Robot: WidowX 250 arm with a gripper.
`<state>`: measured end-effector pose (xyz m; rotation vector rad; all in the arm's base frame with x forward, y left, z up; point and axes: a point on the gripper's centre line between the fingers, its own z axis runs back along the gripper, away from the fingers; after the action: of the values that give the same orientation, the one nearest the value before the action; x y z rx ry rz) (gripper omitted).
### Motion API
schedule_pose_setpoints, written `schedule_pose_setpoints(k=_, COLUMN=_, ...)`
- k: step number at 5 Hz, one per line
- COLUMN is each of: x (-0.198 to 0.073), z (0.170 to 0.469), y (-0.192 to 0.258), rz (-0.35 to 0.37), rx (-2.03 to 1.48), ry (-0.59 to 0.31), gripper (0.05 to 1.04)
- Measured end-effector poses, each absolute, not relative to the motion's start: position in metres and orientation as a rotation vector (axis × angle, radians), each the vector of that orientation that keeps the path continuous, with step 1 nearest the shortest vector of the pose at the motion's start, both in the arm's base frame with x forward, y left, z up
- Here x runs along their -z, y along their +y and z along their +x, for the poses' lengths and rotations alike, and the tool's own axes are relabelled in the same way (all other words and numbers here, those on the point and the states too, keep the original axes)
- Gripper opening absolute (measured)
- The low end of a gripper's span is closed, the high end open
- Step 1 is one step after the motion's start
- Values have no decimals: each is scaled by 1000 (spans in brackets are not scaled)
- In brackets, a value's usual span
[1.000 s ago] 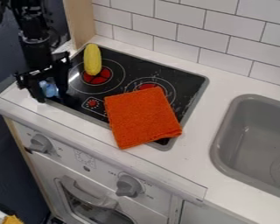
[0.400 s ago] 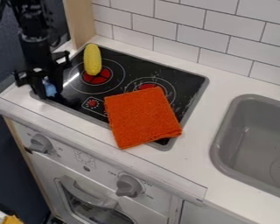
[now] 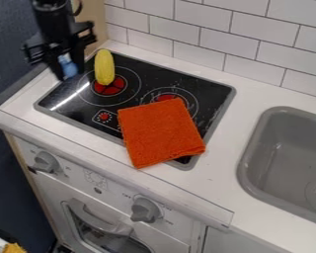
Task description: Took the blue spoon and put it on the orange towel
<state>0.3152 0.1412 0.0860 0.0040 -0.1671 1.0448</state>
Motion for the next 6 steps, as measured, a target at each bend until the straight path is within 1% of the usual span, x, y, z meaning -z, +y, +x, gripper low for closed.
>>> schedule_pose_setpoints(k=1, x=-94, z=336, y=93, rz=-36, rx=-877, ry=-164, gripper=426)
schedule_pose_setpoints(k=2, x=-95, z=362, y=43, rz=-31, rx=-699, ry=-160, gripper=426)
schedule_pose_setpoints(k=3, x=-83, z=376, y=15, rz=-51, rx=-582, ry=-140, gripper=426)
schedule_pose_setpoints(k=4, x=-69, z=366, y=-6, rz=-39, rx=-492, ry=-116, gripper=426)
schedule_pose_setpoints(k=5, x=-63, z=341, y=-11, rz=-24, rx=-470, ry=-101, gripper=426)
schedule_pose_setpoints(k=6, x=-62, z=326, y=-12, rz=-27, rx=-470, ry=-92, gripper=426)
